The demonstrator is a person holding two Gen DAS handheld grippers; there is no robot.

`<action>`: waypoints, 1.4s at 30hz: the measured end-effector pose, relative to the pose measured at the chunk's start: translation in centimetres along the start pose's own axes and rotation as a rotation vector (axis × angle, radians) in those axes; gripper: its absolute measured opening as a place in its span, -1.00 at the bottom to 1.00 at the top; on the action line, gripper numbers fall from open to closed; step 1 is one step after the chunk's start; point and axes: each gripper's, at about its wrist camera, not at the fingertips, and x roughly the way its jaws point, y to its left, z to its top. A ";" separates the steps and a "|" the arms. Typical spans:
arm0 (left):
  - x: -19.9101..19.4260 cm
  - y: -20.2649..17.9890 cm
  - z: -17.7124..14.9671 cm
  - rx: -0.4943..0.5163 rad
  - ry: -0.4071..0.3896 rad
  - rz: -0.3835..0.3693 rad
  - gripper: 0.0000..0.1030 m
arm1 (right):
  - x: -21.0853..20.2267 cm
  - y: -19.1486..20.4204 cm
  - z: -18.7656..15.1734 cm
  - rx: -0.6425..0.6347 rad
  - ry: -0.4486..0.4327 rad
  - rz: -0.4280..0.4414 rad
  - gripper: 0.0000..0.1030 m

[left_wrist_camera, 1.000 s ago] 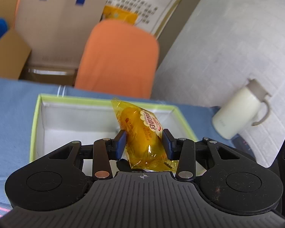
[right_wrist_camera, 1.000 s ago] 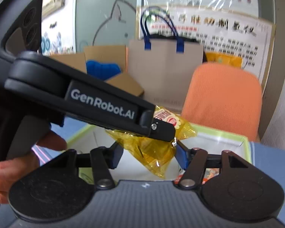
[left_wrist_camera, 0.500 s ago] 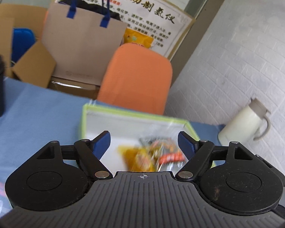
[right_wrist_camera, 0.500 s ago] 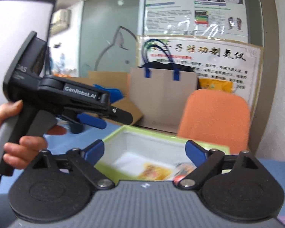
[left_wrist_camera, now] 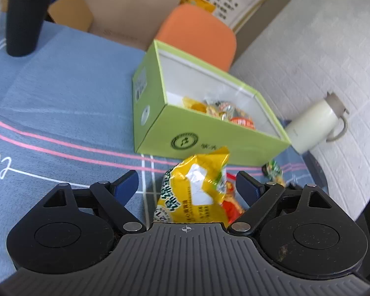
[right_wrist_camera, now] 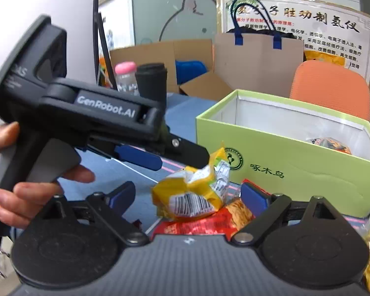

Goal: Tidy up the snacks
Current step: 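Grasp the yellow snack bag with the left gripper and release it into the box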

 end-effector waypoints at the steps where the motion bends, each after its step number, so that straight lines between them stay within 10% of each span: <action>1: 0.4 0.3 0.1 -0.009 0.013 0.000 0.44 | 0.4 0.0 0.0 -0.001 0.010 0.000 0.77; 5: 1.7 1.5 -0.9 -0.037 0.058 -0.019 0.36 | 2.0 0.4 -0.1 -0.034 0.043 -0.012 0.60; 8: 2.3 2.5 -1.6 -0.107 0.084 -0.124 -0.29 | 2.2 0.7 -0.2 -0.051 0.039 -0.034 0.41; 10: 1.9 2.6 -1.7 -0.117 0.076 -0.122 -0.34 | 1.8 0.8 -0.2 -0.046 0.036 -0.029 0.31; 25: -3.2 -2.6 4.3 0.024 -0.093 -0.069 -0.34 | -0.9 0.4 5.9 -0.082 -0.164 -0.058 0.28; 33: 2.4 -6.0 11.9 0.105 -0.079 -0.044 -0.34 | 2.5 -6.4 10.7 -0.037 -0.142 -0.111 0.27; 42: 7.8 -4.8 12.9 0.116 -0.040 0.093 -0.30 | 7.1 -10.3 9.6 0.061 -0.053 -0.051 0.37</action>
